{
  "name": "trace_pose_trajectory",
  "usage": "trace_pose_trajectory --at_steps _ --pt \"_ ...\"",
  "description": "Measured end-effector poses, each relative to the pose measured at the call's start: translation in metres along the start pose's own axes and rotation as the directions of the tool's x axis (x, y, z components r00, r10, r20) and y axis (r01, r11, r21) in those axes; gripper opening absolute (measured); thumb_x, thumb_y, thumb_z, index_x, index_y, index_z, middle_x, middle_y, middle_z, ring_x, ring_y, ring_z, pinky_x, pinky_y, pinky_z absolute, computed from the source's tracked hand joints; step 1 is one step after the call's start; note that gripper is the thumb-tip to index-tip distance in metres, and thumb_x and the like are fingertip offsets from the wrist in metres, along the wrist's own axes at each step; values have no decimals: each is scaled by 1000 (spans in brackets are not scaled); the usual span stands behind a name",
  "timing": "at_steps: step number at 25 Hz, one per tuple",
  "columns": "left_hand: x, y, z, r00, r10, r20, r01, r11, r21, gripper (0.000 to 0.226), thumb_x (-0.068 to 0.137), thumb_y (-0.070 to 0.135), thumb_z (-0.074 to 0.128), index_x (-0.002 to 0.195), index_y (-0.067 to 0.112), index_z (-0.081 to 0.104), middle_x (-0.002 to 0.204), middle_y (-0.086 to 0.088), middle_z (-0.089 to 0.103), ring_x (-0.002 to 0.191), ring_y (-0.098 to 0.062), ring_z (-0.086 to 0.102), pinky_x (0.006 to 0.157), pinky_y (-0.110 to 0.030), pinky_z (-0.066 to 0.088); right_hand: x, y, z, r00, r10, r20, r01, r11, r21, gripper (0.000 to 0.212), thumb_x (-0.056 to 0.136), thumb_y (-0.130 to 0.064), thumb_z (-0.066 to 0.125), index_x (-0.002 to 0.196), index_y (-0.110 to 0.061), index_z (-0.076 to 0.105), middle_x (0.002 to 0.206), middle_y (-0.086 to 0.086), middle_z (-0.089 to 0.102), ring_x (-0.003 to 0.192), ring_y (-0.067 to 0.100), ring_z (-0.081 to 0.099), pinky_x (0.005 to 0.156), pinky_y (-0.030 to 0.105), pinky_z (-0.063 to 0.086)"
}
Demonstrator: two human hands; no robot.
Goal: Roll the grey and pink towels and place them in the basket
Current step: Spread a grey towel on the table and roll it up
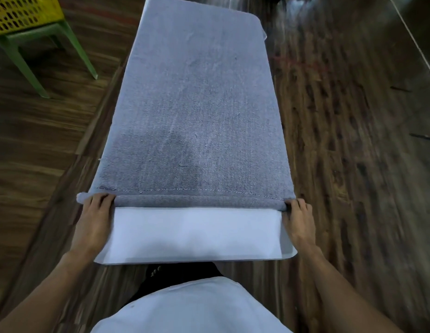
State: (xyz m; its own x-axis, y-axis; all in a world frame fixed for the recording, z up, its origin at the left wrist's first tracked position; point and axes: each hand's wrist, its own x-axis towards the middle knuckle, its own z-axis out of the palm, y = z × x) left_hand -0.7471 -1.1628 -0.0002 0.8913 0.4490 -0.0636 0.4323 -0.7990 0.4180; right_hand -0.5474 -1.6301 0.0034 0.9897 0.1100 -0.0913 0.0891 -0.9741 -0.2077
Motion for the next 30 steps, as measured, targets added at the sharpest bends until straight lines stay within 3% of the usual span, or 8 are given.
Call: trace_pose_trajectory --at_steps 4,10,13,16,19,24,27,30 --pt "23 0 -16 998 -59 6 59 992 -108 27 91 7 55 117 14 58 114 -10 61 106 -31 52 86 -49 45 22 -2 -6 998 10 59 -13 999 49 24 95 -8 52 116 -10 64 115 8 60 108 29 48 90 43 46" --pt "20 -20 -43 982 133 137 -124 990 -73 21 86 0 64 103 11 70 101 -9 67 94 -30 62 80 -41 48 13 27 -13 971 -129 202 116 991 74 31 99 -8 48 126 -12 62 120 5 62 109 23 56 97 38 48" --pt "44 -26 -41 975 165 147 -159 986 -52 19 82 1 70 95 15 72 92 -7 57 84 -26 58 75 -37 44 25 20 -19 981 -51 186 10 977 212 21 92 -2 60 108 -15 66 111 4 67 102 22 62 91 33 50" --pt "60 -18 -31 994 111 8 -111 993 26 21 76 -1 75 84 17 69 86 -12 56 79 -36 54 70 -45 45 34 3 -19 998 57 37 -64 965 254 22 86 4 64 85 -18 63 98 4 59 93 23 56 85 38 52" --pt "45 -3 -18 991 91 -99 -78 989 129 13 81 -2 68 92 5 68 95 -19 58 85 -41 49 70 -51 44 20 -8 -8 997 38 -71 -33 997 67 16 87 -1 63 96 -12 70 105 9 59 101 31 46 85 43 49" --pt "20 -3 -3 992 109 -71 -99 986 135 32 87 -1 60 118 -1 56 118 -21 51 103 -44 47 79 -59 46 8 -10 3 997 -10 -75 15 998 66 26 84 -4 66 110 -9 63 115 10 61 112 32 48 92 46 48" --pt "31 5 -9 999 18 -51 -16 999 34 25 92 7 54 117 6 57 121 -14 51 107 -36 45 76 -56 47 24 -13 -1 1000 10 -23 -9 999 37 25 87 -5 62 111 -11 64 115 10 60 108 36 50 86 49 47" --pt "34 8 -14 998 11 -62 -10 1000 15 20 93 8 52 112 9 59 120 -10 53 108 -31 45 77 -52 46 31 -16 -5 1000 24 7 -24 999 25 25 91 -9 57 114 -13 67 118 9 62 110 35 50 91 50 45"
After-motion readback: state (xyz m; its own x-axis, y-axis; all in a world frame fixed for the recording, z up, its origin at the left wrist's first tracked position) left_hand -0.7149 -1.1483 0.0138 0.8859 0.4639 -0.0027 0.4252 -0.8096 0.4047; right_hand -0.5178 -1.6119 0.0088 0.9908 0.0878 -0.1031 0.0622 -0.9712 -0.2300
